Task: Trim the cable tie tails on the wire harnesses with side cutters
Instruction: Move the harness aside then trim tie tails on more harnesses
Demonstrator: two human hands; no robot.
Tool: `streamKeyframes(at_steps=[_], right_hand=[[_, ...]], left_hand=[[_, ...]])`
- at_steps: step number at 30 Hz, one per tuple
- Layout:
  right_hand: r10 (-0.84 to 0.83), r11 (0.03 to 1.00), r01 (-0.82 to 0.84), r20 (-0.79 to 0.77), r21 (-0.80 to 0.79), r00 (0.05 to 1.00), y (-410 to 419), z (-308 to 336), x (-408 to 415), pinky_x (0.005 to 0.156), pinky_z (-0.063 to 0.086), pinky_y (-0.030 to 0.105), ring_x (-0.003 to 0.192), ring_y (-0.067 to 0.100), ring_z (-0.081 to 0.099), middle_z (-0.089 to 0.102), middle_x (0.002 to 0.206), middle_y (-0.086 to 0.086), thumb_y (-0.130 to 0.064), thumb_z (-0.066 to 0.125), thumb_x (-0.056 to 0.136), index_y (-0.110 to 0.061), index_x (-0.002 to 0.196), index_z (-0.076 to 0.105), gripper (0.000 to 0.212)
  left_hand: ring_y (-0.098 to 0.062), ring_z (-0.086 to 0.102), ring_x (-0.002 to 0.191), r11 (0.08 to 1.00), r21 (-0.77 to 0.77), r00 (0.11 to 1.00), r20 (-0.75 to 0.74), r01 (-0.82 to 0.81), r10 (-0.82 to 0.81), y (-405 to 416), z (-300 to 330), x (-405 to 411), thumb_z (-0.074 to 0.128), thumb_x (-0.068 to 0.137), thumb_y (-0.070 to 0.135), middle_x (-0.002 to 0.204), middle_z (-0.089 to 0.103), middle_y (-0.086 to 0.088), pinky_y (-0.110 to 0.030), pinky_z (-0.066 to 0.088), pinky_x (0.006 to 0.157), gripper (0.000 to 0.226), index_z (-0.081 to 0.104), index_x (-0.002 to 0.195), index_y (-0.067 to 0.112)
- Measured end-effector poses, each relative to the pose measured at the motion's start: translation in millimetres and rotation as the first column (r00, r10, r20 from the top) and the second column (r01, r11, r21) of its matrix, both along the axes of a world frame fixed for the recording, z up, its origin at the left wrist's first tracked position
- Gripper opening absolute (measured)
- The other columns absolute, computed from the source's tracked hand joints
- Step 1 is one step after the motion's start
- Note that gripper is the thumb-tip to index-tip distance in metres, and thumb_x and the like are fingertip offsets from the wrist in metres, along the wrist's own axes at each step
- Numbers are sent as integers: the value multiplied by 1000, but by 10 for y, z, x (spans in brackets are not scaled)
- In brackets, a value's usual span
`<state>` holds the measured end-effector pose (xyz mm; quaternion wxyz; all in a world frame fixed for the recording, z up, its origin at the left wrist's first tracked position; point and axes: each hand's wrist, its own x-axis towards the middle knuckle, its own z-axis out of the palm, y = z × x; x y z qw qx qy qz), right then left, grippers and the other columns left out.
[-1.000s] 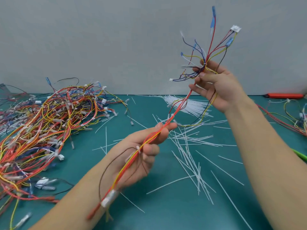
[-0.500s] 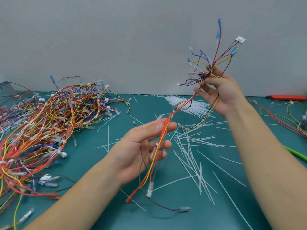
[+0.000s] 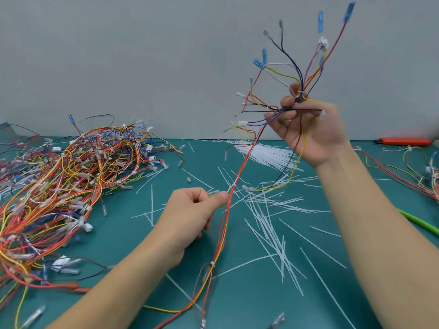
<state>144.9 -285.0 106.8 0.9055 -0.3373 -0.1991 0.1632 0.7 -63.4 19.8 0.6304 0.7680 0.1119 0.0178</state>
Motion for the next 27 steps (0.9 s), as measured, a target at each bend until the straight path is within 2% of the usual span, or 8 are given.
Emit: streamKeyframes(at_steps=[3, 6, 9, 11, 14, 17, 21, 27], right_hand=[[55, 998, -54, -48, 13, 997, 36, -15, 5, 86, 62, 40, 54, 10, 48, 57, 81, 0, 2, 44, 85, -16, 100, 65, 32], [100, 995, -98, -83, 34, 991, 64, -31, 3, 86, 63, 39, 52, 10, 49, 57, 82, -1, 0, 46, 84, -17, 103, 63, 31], [114, 992, -116, -56, -39, 992, 163, -16, -31, 86, 63, 41, 55, 10, 53, 61, 84, 3, 2, 48, 84, -14, 105, 64, 31], [131, 985, -134, -37, -112, 991, 259, -5, -69, 85, 63, 42, 58, 12, 58, 63, 88, 6, 2, 50, 83, -11, 104, 64, 28], [182, 962, -198, -100, -186, 978, 433, -40, -129, 84, 64, 43, 63, 16, 67, 68, 88, 11, 4, 50, 84, -3, 92, 67, 20], [181, 936, -219, -156, -275, 971, 550, -119, -167, 83, 64, 42, 69, 18, 72, 74, 93, 12, 4, 44, 98, -5, 112, 60, 23], [89, 783, -38, 51, -621, 995, 444, -105, -174, 75, 65, 41, 81, 21, 74, 72, 124, 15, -1, 56, 101, -7, 138, 57, 37], [184, 719, -59, 108, -692, 977, 279, 18, -223, 67, 62, 36, 70, 17, 70, 71, 130, 14, -3, 56, 101, -6, 142, 54, 41]], left_hand=[[-23, 22, 62, 995, 42, 991, 98, -96, 91, -4, -2, 0, 79, 71, 51, 63, 27, -6, -36, 24, 63, 57, 32, 57, 22], [-23, 23, 59, 980, 67, 969, 181, -185, 170, 25, -31, 11, 82, 74, 36, 60, 22, 1, -34, 21, 60, 61, 26, 56, 21], [-5, 63, 79, 965, 130, 943, 278, -226, 184, 59, -99, 49, 85, 76, 29, 75, 63, 14, -26, 42, 72, 40, 49, 59, 23], [0, 68, 101, 982, 120, 954, 281, -145, 107, 19, -103, 47, 85, 79, 32, 101, 74, 16, -27, 50, 82, 18, 67, 82, 32], [-7, 73, 96, 1000, -18, 978, 207, 26, -21, -71, -137, 41, 76, 93, 27, 101, 79, 12, -32, 54, 84, 18, 68, 109, 30], [-16, 74, 74, 994, -107, 981, 193, 35, -14, -104, -137, 37, 64, 101, 23, 90, 79, 3, -34, 52, 72, 9, 72, 106, 22], [-17, 62, 51, 971, -237, 986, 152, -33, 70, -19, -128, 70, 61, 103, 21, 82, 75, -1, -24, 49, 47, 13, 74, 107, 18], [-17, 68, 53, 952, -298, 995, 42, -70, 86, 26, -144, 99, 61, 103, 22, 90, 79, 1, -19, 44, 41, 14, 74, 109, 19]])
